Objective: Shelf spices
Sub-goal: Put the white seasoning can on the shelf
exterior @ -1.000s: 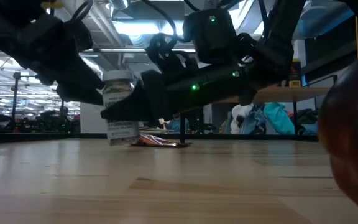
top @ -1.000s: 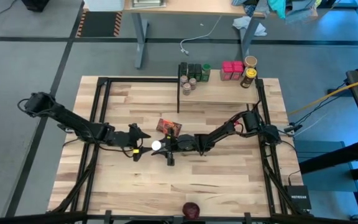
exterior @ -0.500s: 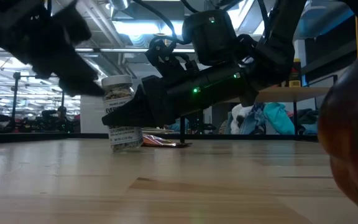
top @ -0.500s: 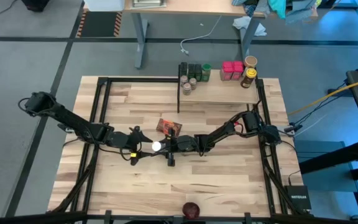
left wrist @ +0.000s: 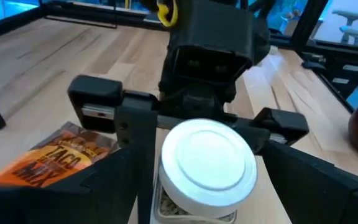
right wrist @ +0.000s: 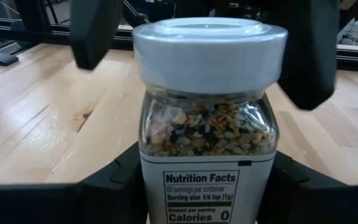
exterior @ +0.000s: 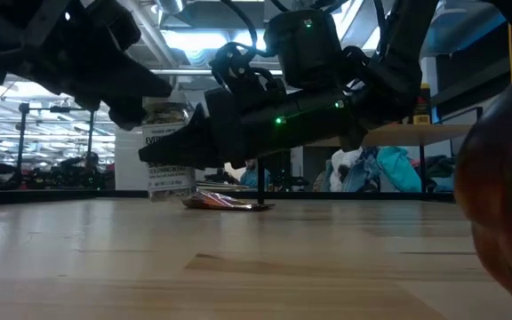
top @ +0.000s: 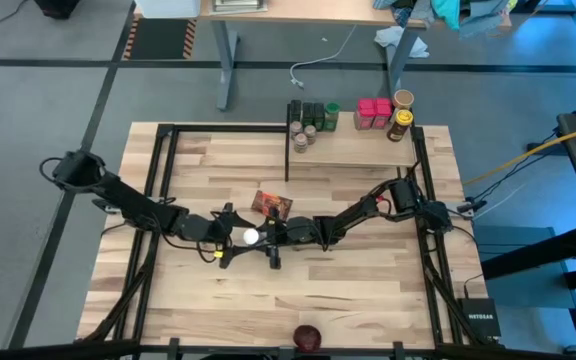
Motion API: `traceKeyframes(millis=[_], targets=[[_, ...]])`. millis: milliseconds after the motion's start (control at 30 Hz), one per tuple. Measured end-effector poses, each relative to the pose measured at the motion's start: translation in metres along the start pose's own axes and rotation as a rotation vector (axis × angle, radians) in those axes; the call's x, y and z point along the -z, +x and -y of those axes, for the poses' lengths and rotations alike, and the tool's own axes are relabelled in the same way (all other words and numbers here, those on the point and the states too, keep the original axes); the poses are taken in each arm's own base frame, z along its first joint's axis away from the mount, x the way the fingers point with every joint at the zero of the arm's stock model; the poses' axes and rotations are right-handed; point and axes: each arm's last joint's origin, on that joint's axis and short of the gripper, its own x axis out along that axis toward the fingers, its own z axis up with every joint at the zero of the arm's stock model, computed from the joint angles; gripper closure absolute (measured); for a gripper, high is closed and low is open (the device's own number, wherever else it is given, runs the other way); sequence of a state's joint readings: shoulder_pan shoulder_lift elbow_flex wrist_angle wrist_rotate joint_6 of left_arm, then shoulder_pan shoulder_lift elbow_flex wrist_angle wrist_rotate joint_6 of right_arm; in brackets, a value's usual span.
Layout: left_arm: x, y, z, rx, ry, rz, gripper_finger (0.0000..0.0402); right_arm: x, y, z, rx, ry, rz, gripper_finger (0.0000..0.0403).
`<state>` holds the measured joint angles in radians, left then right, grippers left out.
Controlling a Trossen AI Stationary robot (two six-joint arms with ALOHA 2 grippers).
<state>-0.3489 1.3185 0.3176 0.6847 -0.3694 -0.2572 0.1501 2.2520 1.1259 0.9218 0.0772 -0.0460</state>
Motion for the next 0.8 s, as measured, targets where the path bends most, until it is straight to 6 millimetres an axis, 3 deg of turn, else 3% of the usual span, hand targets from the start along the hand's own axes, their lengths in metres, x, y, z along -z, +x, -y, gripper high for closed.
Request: traceKeyframes(millis=[200, 533, 633, 800], targets=[[0.004, 0.003, 0.000, -0.004, 0.004, -0.009, 0.0095, 0.000, 0.000, 0.000, 0.000, 0.000, 0.001, 0.0200], [0.002, 0.003, -0.001, -0.010, 0.069, -0.022, 0.0179, 0.001, 0.000, 0.000, 0.000, 0.000, -0.009, 0.0200], [-0.012, 0.005, -0.003, -0.031, 0.088, -0.114, 0.0183, 0.001, 0.000, 0.000, 0.000, 0.000, -0.010, 0.0200], [-0.057, 0.013, -0.005, -0.041, 0.093, -0.404, 0.0171, 0.000, 0.000, 0.001, 0.015, 0.004, -0.006, 0.0200]])
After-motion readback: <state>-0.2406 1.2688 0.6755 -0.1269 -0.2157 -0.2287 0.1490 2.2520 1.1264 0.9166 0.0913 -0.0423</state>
